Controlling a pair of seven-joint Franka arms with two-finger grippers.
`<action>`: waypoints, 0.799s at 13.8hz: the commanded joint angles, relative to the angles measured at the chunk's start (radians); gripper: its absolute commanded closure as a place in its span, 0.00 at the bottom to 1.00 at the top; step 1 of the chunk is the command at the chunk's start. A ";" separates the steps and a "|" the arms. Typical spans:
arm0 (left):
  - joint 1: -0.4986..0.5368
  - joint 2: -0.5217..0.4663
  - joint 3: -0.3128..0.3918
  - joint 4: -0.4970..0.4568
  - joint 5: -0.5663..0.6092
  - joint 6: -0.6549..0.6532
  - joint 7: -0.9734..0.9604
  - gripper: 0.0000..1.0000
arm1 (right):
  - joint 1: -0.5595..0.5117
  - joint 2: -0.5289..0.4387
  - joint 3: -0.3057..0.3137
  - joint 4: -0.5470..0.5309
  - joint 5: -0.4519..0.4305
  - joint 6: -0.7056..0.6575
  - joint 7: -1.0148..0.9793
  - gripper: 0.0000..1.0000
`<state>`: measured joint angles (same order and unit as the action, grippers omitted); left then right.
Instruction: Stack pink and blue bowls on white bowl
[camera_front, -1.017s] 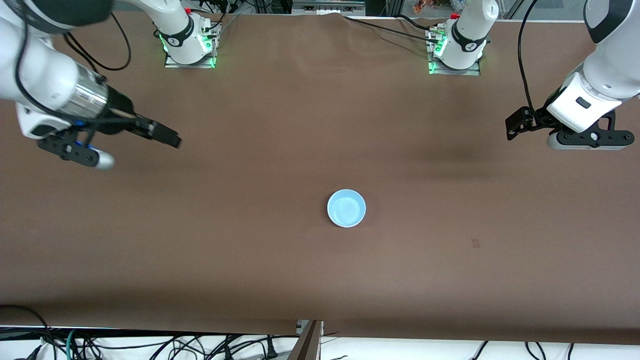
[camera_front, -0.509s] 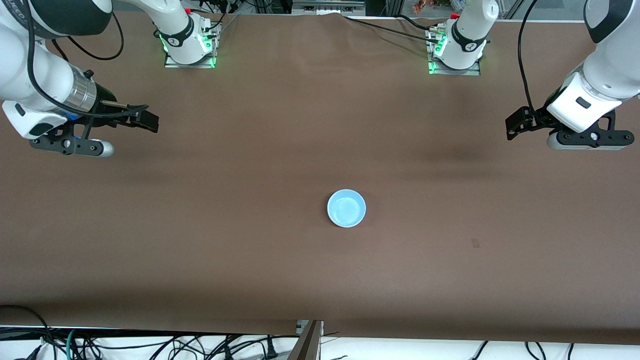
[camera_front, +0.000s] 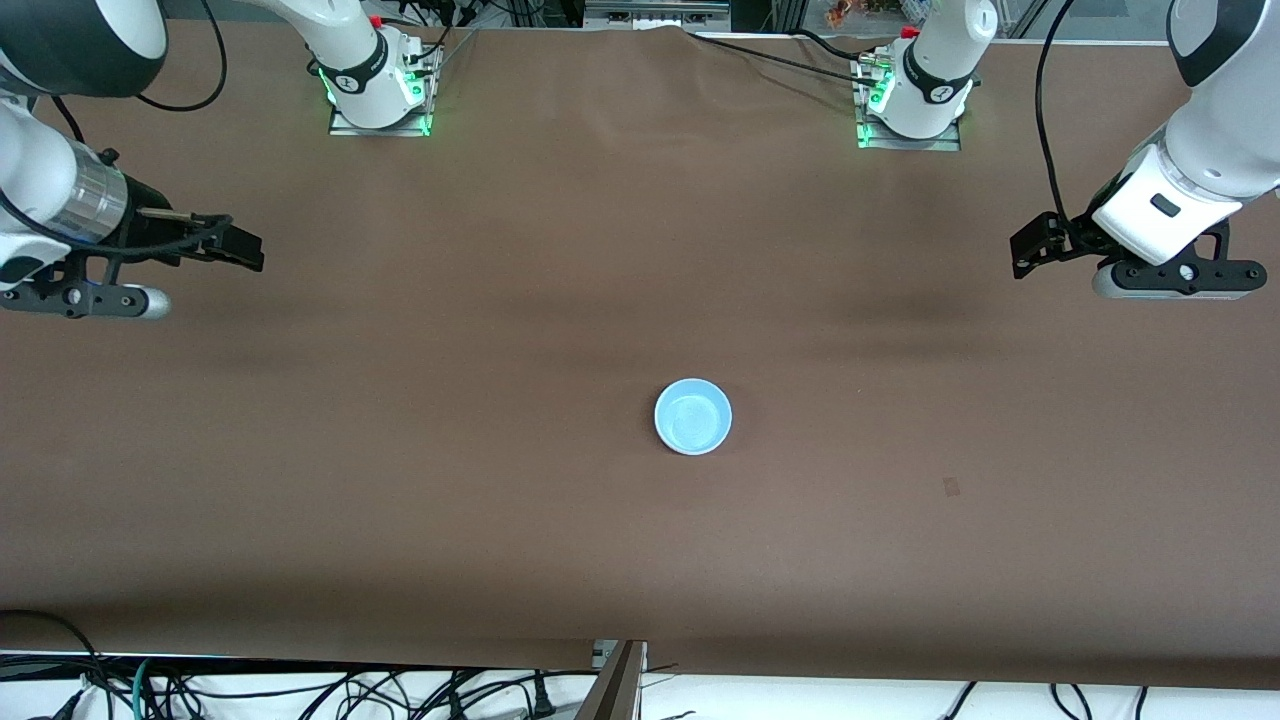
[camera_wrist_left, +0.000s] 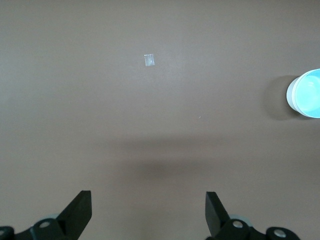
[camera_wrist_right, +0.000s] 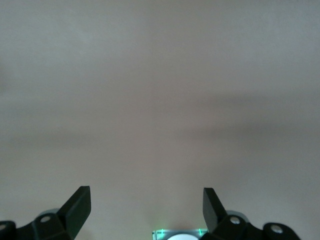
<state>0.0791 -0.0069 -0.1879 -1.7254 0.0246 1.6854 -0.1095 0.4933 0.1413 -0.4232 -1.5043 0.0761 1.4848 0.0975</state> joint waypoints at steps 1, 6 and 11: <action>0.004 -0.010 -0.004 0.010 -0.015 -0.026 0.001 0.00 | -0.135 -0.110 0.163 -0.114 -0.050 0.052 -0.070 0.01; 0.004 -0.010 -0.002 0.010 -0.015 -0.027 0.002 0.00 | -0.436 -0.176 0.435 -0.201 -0.059 0.077 -0.191 0.01; 0.004 -0.008 -0.002 0.010 -0.015 -0.027 0.004 0.00 | -0.440 -0.181 0.440 -0.205 -0.065 0.075 -0.214 0.01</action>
<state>0.0791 -0.0069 -0.1880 -1.7252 0.0246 1.6773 -0.1095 0.0748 -0.0147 -0.0045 -1.6735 0.0278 1.5397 -0.0843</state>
